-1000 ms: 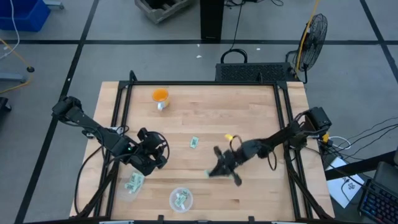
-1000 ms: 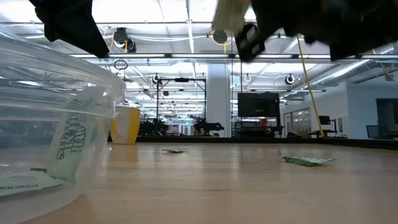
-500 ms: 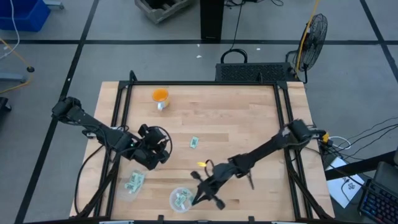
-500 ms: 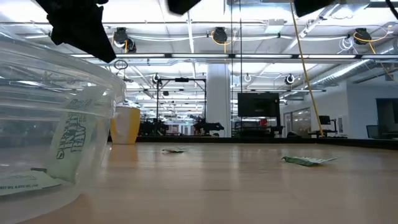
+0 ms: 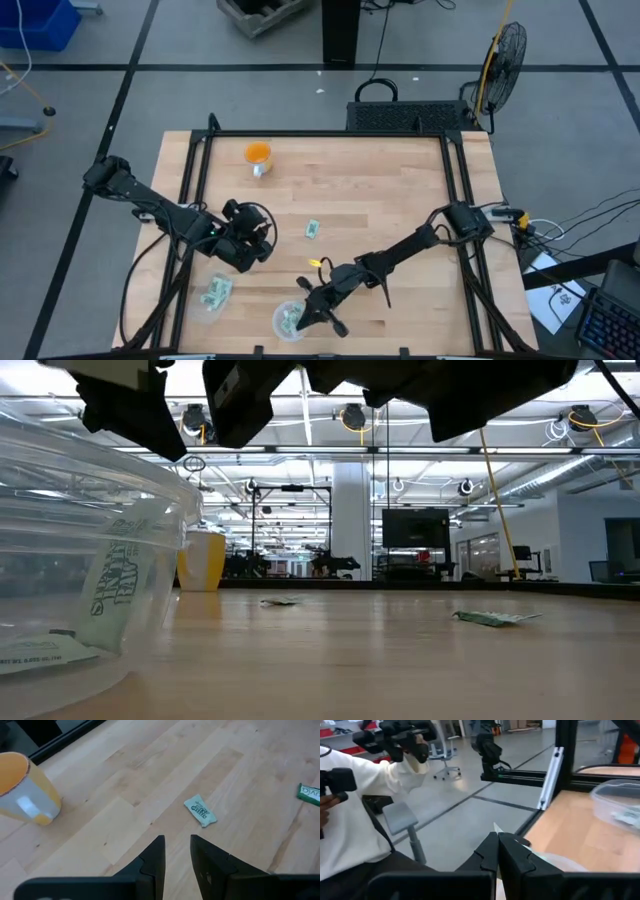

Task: Pick and place items into bin
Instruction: Put the stevia packet into the right transparent bin, then put the stevia packet into the left transparent bin

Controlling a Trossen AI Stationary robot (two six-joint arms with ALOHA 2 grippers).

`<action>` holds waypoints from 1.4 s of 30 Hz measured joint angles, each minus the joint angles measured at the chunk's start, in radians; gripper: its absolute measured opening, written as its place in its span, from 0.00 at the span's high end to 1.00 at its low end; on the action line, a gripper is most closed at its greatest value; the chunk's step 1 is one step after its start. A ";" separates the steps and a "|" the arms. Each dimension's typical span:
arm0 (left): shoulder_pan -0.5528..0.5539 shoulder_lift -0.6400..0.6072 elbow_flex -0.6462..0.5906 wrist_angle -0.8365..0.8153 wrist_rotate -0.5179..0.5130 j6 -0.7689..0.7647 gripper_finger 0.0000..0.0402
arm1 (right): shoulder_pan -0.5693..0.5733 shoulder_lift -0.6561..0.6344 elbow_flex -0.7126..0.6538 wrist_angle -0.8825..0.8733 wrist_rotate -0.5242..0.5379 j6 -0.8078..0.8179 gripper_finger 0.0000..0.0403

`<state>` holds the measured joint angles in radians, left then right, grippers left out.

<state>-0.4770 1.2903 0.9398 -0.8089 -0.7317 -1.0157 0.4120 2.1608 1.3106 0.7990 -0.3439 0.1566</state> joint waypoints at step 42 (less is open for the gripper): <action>0.045 0.055 0.000 0.220 0.027 0.089 0.76 | -0.023 -0.497 -0.300 -0.881 0.310 0.081 0.76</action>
<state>-0.4325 1.3452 0.9398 -0.5886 -0.7050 -0.9269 0.3889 1.6642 1.0109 -0.0825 -0.0335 0.2378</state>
